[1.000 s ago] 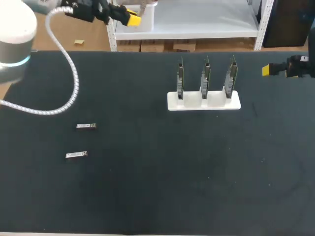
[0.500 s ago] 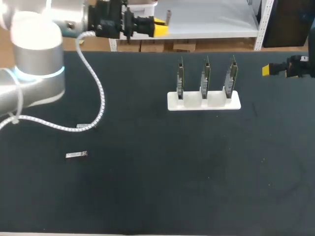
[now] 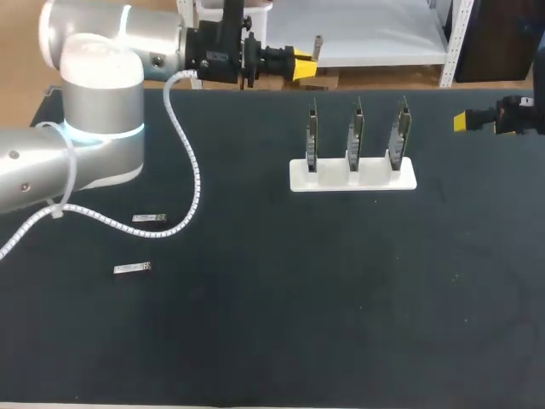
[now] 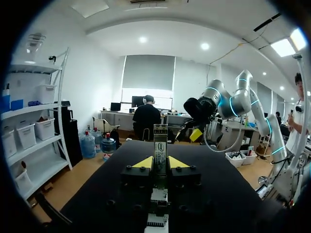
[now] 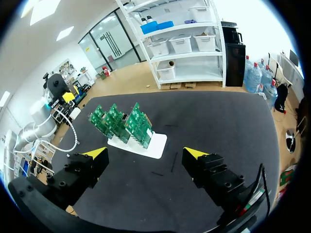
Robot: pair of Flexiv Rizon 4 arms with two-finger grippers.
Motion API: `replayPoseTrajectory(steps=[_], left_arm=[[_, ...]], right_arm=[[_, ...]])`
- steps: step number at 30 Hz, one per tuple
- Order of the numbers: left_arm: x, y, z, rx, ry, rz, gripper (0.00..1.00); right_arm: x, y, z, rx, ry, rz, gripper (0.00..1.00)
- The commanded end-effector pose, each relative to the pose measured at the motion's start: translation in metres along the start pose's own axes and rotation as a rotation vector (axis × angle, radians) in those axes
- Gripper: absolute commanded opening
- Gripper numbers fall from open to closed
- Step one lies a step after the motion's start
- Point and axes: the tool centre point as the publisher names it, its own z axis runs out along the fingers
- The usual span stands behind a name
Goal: Pick up the optical module with the left hand, and insert it into the network port with the right hand.
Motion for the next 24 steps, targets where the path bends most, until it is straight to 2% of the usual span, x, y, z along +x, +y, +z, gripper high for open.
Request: replayPoseTrajectory(steps=[1, 9, 15, 24], left_arm=[[0.006, -0.001, 0.002, 0.013, -0.010, 0.008, 0.00], [0.014, -0.002, 0.005, 0.025, -0.032, -0.015, 0.00], [0.021, -0.009, 0.003, 0.033, -0.034, -0.030, 0.00], [0.023, -0.012, 0.002, 0.033, -0.054, -0.039, 0.00]], right_arm=[[0.000, 0.001, 0.000, 0.004, -0.001, 0.001, 1.00], [0.000, 0.001, 0.000, 0.004, -0.001, 0.001, 1.00], [0.000, 0.001, 0.000, 0.004, -0.001, 0.001, 1.00], [0.000, 0.001, 0.000, 0.004, -0.001, 0.001, 1.00]])
